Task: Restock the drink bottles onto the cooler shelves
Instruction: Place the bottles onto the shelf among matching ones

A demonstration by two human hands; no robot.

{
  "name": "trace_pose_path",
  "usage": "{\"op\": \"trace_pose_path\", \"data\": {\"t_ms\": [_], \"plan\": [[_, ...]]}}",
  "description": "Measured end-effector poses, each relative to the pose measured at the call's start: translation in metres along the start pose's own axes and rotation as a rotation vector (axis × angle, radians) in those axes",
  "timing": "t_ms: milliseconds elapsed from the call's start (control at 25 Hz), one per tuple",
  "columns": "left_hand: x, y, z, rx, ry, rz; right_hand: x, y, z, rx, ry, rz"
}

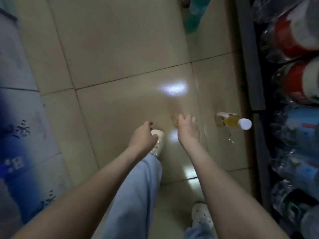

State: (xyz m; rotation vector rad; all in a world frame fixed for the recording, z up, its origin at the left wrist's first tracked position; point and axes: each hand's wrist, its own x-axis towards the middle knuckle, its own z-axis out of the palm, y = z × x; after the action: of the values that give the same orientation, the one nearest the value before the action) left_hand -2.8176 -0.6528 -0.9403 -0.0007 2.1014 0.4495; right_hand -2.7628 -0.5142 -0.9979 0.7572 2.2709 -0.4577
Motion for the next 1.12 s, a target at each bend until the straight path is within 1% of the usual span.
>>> {"op": "trace_pose_path", "data": {"t_ms": [80, 120, 200, 240, 320, 440, 520, 640, 720, 760, 880, 960, 1040, 1120], "plan": [[0.017, -0.007, -0.008, 0.040, -0.049, -0.044, 0.005, -0.004, 0.010, -0.091, -0.018, 0.054], [0.020, -0.007, -0.015, 0.050, -0.067, -0.060, 0.004, -0.003, 0.009, -0.093, -0.044, 0.087], [0.022, 0.001, -0.030, 0.071, -0.100, -0.050, 0.002, 0.002, 0.003, -0.011, -0.119, 0.130], [0.022, 0.008, -0.036, 0.095, -0.110, -0.016, 0.000, 0.006, -0.001, 0.044, -0.131, 0.132], [0.021, 0.026, -0.047, 0.157, -0.116, 0.101, -0.005, 0.013, -0.013, 0.151, -0.084, 0.121], [0.005, 0.048, -0.056, 0.300, -0.135, 0.297, -0.038, 0.017, -0.045, 0.361, 0.047, 0.137], [-0.020, 0.062, -0.058, 0.370, -0.162, 0.413, -0.079, 0.020, -0.085, 0.479, 0.138, 0.122], [-0.087, 0.100, -0.066, 0.436, -0.191, 0.609, -0.172, 0.026, -0.169, 0.615, 0.272, 0.020], [-0.129, 0.132, -0.078, 0.305, -0.193, 0.674, -0.226, 0.028, -0.222, 0.724, 0.354, -0.020], [-0.168, 0.159, -0.091, 0.257, -0.170, 0.723, -0.263, 0.036, -0.255, 0.796, 0.408, -0.017], [-0.279, 0.225, -0.127, 0.273, -0.113, 0.807, -0.355, 0.061, -0.335, 1.032, 0.551, -0.047], [-0.352, 0.263, -0.150, 0.288, -0.112, 0.854, -0.412, 0.078, -0.378, 1.078, 0.599, -0.038], [-0.411, 0.298, -0.174, 0.266, -0.137, 0.920, -0.455, 0.088, -0.412, 1.052, 0.587, -0.052], [-0.465, 0.329, -0.194, 0.246, -0.175, 1.027, -0.499, 0.091, -0.439, 1.137, 0.550, -0.080]]}}
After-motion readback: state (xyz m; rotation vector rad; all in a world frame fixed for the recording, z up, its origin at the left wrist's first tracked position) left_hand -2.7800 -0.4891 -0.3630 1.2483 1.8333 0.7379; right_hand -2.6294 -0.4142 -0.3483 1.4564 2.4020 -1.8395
